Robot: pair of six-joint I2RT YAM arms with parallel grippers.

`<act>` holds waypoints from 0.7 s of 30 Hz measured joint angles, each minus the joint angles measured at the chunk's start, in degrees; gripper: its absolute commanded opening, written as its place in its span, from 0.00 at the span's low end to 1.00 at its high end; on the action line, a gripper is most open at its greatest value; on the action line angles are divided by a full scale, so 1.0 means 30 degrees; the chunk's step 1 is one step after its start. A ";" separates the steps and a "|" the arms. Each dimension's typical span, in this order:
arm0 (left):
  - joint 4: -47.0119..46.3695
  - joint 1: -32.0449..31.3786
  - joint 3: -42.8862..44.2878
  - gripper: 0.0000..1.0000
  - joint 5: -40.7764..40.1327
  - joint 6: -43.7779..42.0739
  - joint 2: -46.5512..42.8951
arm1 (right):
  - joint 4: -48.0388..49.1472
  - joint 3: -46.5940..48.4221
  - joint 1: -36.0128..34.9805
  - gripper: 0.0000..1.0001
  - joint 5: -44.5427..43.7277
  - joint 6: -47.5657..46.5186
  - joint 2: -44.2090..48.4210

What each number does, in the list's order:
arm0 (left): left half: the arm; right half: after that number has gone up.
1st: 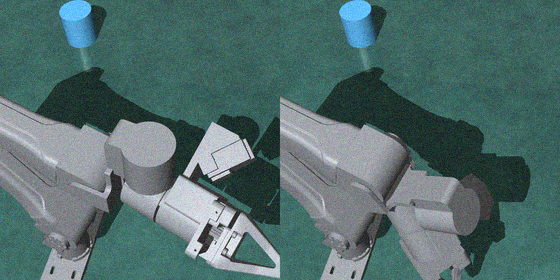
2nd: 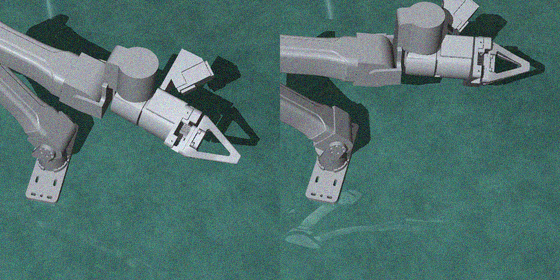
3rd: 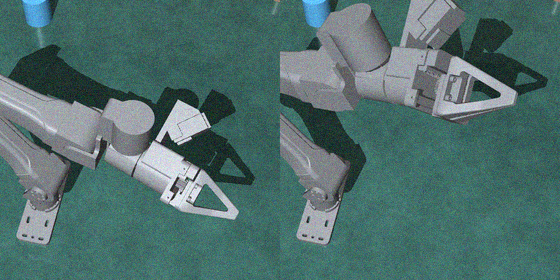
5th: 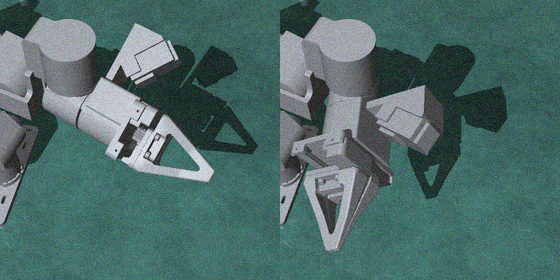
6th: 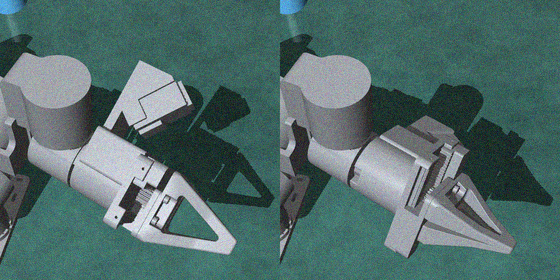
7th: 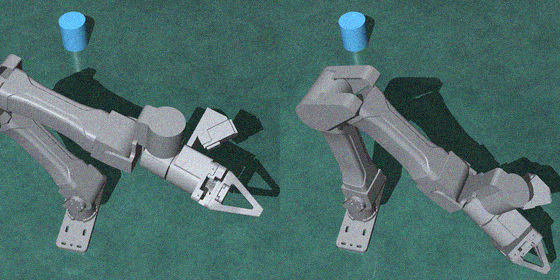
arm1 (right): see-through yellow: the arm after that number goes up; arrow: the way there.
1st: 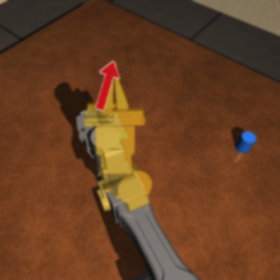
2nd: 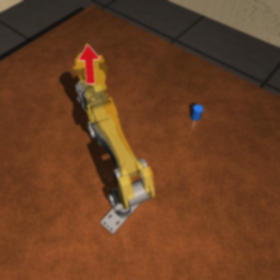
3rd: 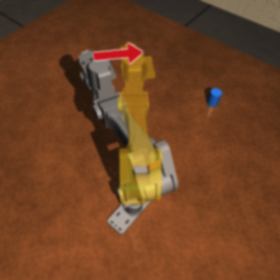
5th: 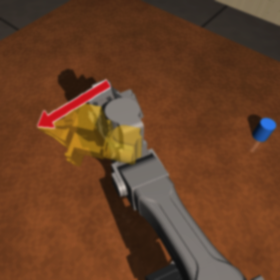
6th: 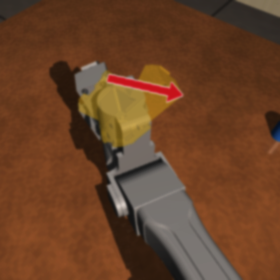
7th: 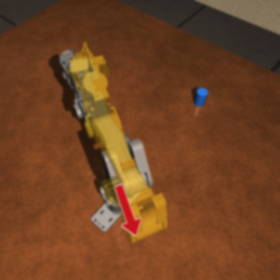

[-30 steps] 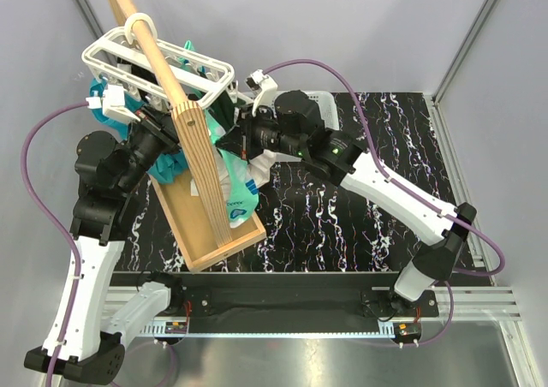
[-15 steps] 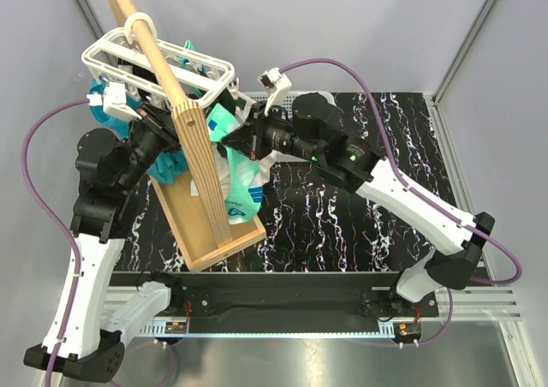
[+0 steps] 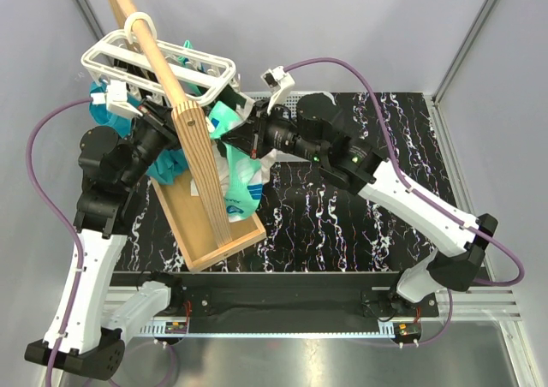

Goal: Clip the socks to the hanger
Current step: Clamp the sock onto the hanger.

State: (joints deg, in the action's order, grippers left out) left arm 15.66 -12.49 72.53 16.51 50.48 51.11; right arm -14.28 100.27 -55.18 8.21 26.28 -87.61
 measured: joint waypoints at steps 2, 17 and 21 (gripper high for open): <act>-0.0109 0.0000 -0.0022 0.00 0.0022 0.0189 0.0000 | 0.0117 -0.0211 0.0000 0.00 0.0007 0.0000 0.0000; -0.0947 0.0007 -0.0780 0.66 0.0255 0.0510 -0.0408 | 0.0714 -0.0619 0.0000 0.00 0.0131 0.0000 -0.0007; -0.0350 0.0007 -0.0976 0.82 -0.0197 0.0073 -0.1195 | 0.0852 -0.0641 0.0000 0.00 0.0138 0.0000 -0.0007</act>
State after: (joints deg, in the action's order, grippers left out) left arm 14.61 -12.47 69.60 15.92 50.70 47.53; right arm -11.73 98.35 -55.18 8.62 26.28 -87.64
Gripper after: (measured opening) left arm 0.751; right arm 0.014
